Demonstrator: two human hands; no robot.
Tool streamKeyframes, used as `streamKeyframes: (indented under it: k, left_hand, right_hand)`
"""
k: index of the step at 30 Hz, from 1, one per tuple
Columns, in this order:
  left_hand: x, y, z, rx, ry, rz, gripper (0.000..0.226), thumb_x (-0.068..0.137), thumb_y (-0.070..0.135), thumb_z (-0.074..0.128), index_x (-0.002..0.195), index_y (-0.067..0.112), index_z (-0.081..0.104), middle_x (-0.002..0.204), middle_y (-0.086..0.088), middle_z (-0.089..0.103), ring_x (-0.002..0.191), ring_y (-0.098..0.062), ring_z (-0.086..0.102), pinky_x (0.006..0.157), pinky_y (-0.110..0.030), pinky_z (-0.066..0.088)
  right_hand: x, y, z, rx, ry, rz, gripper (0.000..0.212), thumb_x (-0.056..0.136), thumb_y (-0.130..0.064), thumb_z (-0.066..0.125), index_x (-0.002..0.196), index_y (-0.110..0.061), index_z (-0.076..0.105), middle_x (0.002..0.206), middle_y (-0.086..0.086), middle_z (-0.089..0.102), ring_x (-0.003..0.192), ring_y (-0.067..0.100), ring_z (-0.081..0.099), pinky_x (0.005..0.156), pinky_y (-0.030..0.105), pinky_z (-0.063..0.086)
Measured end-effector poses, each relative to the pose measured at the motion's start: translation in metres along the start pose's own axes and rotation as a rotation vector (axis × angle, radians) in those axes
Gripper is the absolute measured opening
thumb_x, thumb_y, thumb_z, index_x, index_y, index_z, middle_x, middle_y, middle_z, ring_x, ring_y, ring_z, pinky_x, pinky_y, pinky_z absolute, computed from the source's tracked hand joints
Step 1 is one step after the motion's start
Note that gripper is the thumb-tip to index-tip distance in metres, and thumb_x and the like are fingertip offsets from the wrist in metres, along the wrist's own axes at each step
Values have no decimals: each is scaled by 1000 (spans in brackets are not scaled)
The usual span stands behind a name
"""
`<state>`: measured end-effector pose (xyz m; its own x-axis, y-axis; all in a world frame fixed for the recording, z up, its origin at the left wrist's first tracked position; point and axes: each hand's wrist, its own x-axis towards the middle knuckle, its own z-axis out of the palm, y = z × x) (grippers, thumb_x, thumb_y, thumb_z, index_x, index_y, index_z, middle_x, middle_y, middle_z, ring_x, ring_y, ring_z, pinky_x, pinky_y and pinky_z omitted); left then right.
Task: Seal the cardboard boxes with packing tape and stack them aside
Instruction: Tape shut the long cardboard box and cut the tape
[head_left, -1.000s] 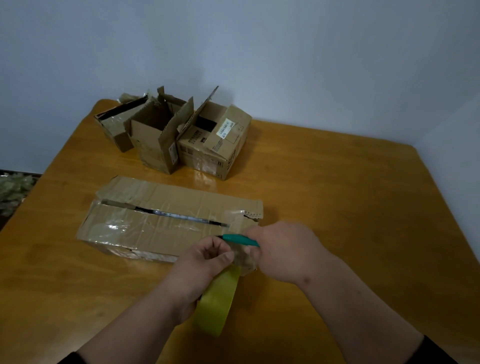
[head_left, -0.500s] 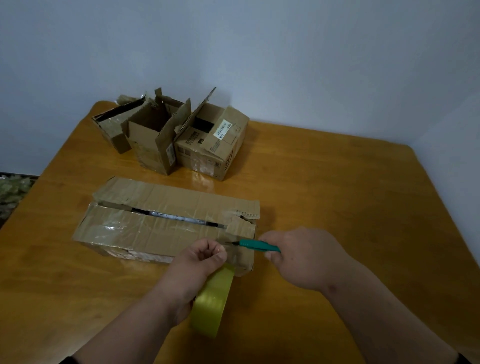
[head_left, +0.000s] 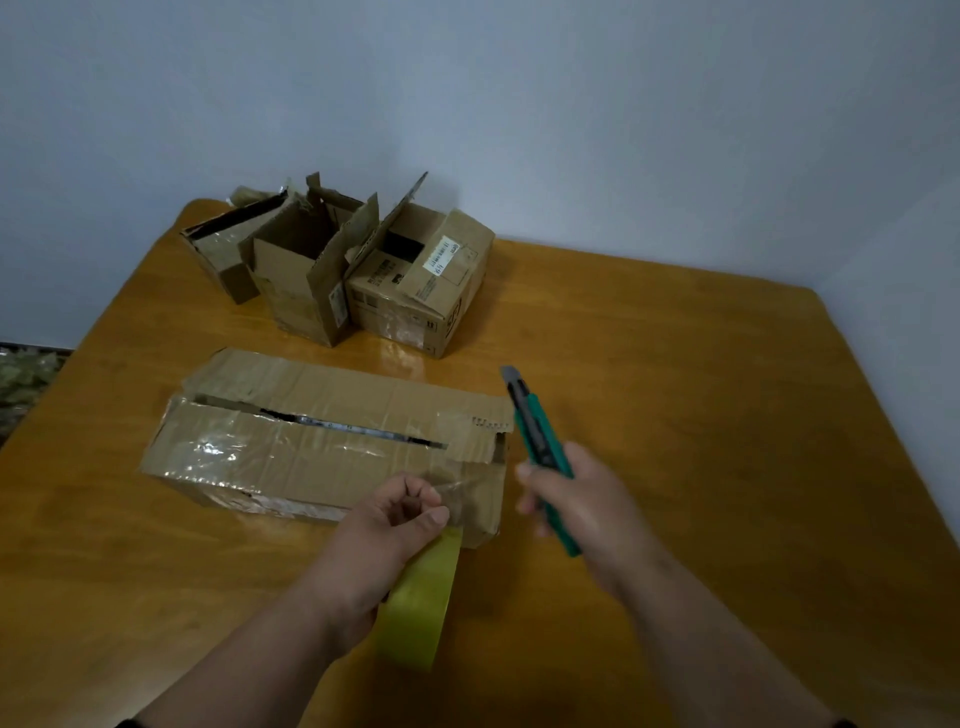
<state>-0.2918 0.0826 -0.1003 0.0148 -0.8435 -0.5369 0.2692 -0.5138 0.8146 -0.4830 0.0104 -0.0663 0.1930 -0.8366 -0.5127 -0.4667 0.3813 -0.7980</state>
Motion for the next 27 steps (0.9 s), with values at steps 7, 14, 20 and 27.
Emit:
streamKeyframes:
  k: [7,14,20,27]
  left_hand:
    - [-7,-3,-3,-10,-17,32,5,86,18,69,84,22,67,82,-3,60,73,-20,56,65,-34,48]
    - [-18,-3,-10,-90,-24,36,13,78,24,70,91,21,71,85,-3,63,75,-20,60,64,-32,50]
    - [-29,-11,-6,-104,10,6,13,86,15,66,92,22,75,85,-1,68,74,-14,64,63,-27,52]
    - [-39,-19,-7,-187,14,3,22,73,23,71,94,22,76,91,-5,70,76,-15,67,62,-25,54]
  right_hand:
    - [1,20,55,131,-15,-8,37,87,-6,62,114,-25,46,102,-4,69,94,14,67,74,33,59]
    - [2,19,55,10,24,-65,29,94,-14,57,106,-34,40,109,-5,67,92,9,68,72,32,59]
    - [-1,15,59,-60,90,-120,22,96,-26,56,102,-36,37,109,0,64,95,19,65,81,44,58]
    - [-11,18,59,178,67,-86,26,91,-13,61,105,-28,45,89,4,71,60,11,69,53,17,49]
